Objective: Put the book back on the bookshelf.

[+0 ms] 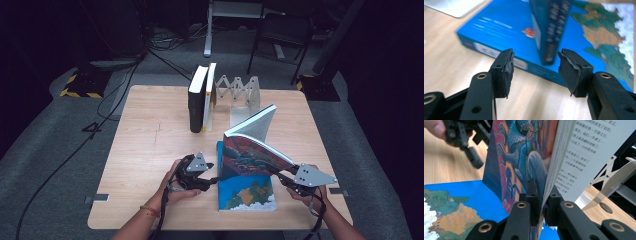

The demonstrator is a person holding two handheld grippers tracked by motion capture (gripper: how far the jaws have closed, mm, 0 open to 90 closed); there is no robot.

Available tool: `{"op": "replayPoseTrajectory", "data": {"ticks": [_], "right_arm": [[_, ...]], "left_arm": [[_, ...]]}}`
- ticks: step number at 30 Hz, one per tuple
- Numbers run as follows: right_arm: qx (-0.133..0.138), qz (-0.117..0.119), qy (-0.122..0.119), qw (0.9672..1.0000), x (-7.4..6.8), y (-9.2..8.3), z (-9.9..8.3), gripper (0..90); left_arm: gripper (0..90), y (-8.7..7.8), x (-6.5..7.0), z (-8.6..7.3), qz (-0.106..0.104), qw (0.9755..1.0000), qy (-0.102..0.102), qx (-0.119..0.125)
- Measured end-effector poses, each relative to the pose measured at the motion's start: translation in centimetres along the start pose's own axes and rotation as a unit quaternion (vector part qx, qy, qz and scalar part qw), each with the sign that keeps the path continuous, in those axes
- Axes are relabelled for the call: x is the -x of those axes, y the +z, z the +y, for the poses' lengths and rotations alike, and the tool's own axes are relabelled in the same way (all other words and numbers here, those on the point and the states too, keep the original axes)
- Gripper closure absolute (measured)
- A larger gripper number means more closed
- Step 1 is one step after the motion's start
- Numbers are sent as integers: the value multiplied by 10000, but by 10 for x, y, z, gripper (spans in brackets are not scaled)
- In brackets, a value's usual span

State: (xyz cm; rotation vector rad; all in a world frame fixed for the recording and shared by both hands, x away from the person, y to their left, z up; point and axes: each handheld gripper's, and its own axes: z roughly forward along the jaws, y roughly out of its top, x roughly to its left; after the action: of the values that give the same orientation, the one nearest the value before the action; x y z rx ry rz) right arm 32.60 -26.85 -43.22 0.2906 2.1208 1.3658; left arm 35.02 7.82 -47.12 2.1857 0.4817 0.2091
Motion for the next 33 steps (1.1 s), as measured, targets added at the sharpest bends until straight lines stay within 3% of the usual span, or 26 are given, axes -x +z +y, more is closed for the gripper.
{"op": "replayPoseTrajectory", "data": {"ticks": [6, 12, 16, 19, 24, 26, 33], "right_arm": [[5, 4, 8, 10000, 0, 0, 0, 838], [11, 7, 36, 10000, -1, -1, -1, 837], [10, 7, 42, 10000, 0, -1, -1, 837], [-2, -11, 23, 10000, 0, -1, -1, 835], [-28, -85, 36, 10000, 1, 0, -2, 812], [-45, -100, 47, 9999, 2, 0, -3, 804], [-66, -301, 278, 9991, 9, -1, -5, 715]], "left_arm": [[405, 17, 16, 8, -4, 9999, 135, 25], [376, 26, 16, 25, 175, 9990, -40, 412], [378, 25, 15, 37, 212, 9979, -8, 610], [422, 20, 15, 46, 250, 9965, 83, 793], [529, 13, 13, 55, 328, 9952, 218, 897], [596, 11, 13, 57, 358, 9949, 249, 910], [696, 9, 14, 58, 296, 9948, 341, 908]]}}
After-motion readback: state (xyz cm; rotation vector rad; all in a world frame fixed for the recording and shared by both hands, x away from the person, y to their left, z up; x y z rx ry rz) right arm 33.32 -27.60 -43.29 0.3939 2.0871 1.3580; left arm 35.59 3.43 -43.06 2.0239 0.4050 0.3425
